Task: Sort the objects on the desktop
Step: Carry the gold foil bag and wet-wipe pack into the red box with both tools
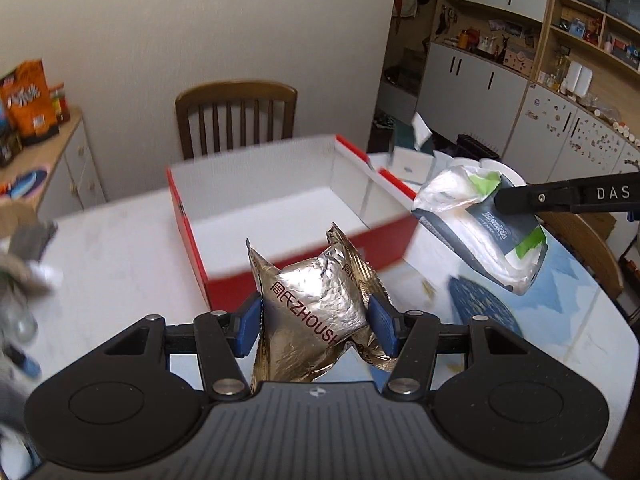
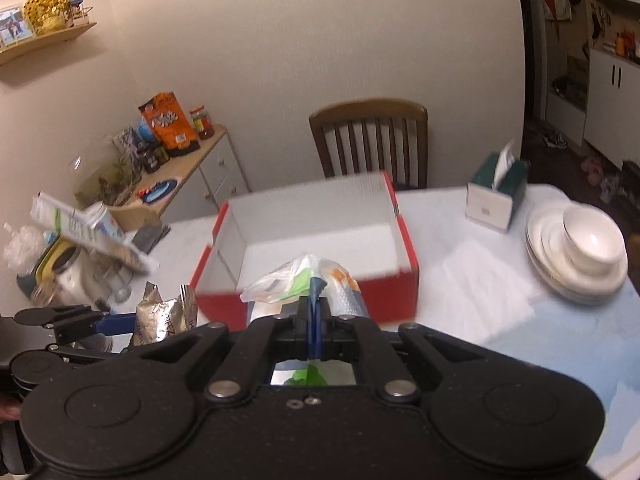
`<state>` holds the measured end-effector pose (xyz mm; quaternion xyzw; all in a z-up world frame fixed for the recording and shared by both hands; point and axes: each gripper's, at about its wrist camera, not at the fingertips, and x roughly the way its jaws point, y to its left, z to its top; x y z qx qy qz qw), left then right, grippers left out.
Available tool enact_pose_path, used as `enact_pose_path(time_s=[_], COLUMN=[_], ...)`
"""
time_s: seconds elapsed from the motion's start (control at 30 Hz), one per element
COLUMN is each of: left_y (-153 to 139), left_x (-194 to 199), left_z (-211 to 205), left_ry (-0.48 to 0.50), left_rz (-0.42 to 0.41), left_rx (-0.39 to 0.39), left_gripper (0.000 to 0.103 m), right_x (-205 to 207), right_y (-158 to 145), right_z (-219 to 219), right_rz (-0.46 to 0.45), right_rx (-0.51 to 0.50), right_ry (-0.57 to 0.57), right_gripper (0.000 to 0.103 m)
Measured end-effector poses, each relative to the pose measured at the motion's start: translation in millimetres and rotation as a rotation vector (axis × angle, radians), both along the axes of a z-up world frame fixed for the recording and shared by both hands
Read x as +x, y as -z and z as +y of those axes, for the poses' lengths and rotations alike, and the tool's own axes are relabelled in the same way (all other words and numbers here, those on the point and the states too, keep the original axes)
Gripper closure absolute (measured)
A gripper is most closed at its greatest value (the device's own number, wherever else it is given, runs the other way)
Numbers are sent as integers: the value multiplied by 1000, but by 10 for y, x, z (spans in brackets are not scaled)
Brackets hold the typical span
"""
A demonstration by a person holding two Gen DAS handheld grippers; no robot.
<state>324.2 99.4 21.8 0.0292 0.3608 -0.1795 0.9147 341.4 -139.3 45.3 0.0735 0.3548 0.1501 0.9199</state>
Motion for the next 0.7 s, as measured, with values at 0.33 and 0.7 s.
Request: enact_pose_path(time_s=[0.33, 0.7], left_y=[29, 409], left_x=[1030, 1687], left_z=[52, -100], left_ry=[37, 89], left_rz=[39, 106], left_rx=[46, 150], left_gripper=[47, 47], right_x=[932, 1526], right_y=[77, 480], right_z=[135, 374], right_rz=[-14, 13], right_rx=[-38, -114], right_ry=[17, -5], right_gripper=[102, 102])
